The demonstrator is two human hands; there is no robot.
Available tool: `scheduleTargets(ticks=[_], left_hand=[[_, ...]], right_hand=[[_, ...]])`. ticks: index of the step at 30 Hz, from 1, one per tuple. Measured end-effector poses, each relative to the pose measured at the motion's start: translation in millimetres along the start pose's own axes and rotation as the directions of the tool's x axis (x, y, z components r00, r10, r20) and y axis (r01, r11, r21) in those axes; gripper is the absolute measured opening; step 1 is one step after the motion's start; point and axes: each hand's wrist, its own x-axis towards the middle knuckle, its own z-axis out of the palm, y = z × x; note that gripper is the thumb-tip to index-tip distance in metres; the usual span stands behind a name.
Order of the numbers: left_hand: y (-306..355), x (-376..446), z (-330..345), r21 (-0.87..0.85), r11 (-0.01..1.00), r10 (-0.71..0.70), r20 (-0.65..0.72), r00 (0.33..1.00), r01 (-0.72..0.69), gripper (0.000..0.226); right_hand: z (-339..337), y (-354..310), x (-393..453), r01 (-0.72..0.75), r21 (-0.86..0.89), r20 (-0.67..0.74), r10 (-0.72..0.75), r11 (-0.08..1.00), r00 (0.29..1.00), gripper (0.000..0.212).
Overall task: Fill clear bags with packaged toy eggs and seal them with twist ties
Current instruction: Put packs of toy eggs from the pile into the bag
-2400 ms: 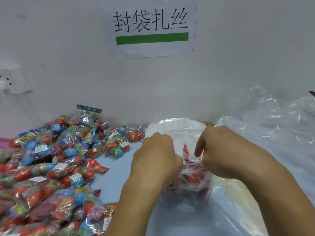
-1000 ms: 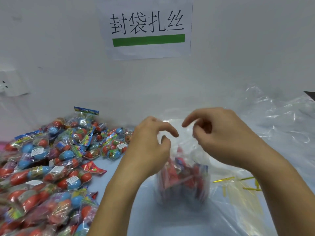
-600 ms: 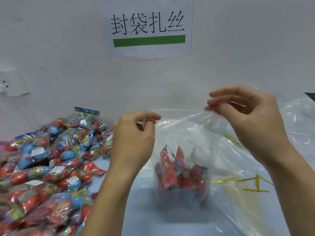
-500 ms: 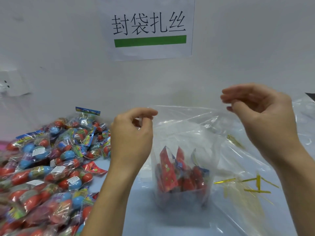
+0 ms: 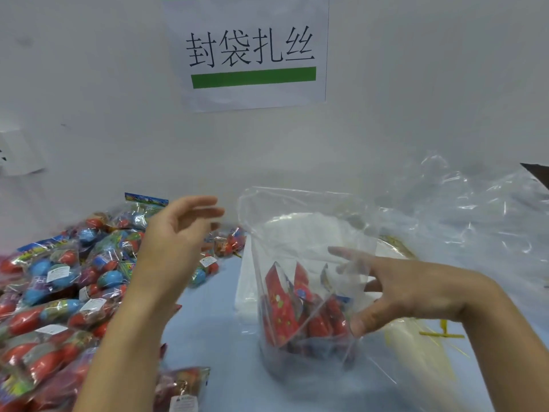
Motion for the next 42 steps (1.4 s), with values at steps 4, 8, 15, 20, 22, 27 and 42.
scheduleTargets(ticks=[4,8,15,20,22,27,42], left_hand=[[-14,-10,-17,0.484,0.871,-0.378,0.546,0.748,0.086,0.094],[-8,-21,22,0.469,0.883,-0.385,0.715,0.584,0.008,0.12],[-19,-31,77,0.16,0.987,-0.078,0.566,0.821,-0.017,0.056],[-22,-26,77,0.055,0.998,0.011,0.398,0.917,-0.036,0.057],[-19,-26,78,0.023,0.999,0.016,0.399,0.917,-0.027,0.04],[-17,-30,89,-0.058,0.998,0.0,0.458,0.889,0.031,0.029],[-16,-24,89,-0.37,0.893,-0.267,0.022,0.964,0.256,0.023]], right_hand=[[2,6,3,0.005,0.002,0.077,-0.005,1.0,0.997,0.139],[11,1,11,0.069,-0.046,-0.021,-0.07,0.997,0.997,0.132],[23,-4,28,0.271,0.013,-0.311,-0.254,0.962,0.916,0.025],[29,-10,33,0.414,0.071,-0.409,-0.352,0.907,0.842,0.018],[33,-14,36,0.444,0.073,-0.404,-0.381,0.893,0.832,0.017],[41,-20,42,0.414,-0.023,-0.326,-0.398,0.91,0.857,0.03],[56,-28,45,0.315,0.014,-0.265,-0.3,0.949,0.916,0.028]])
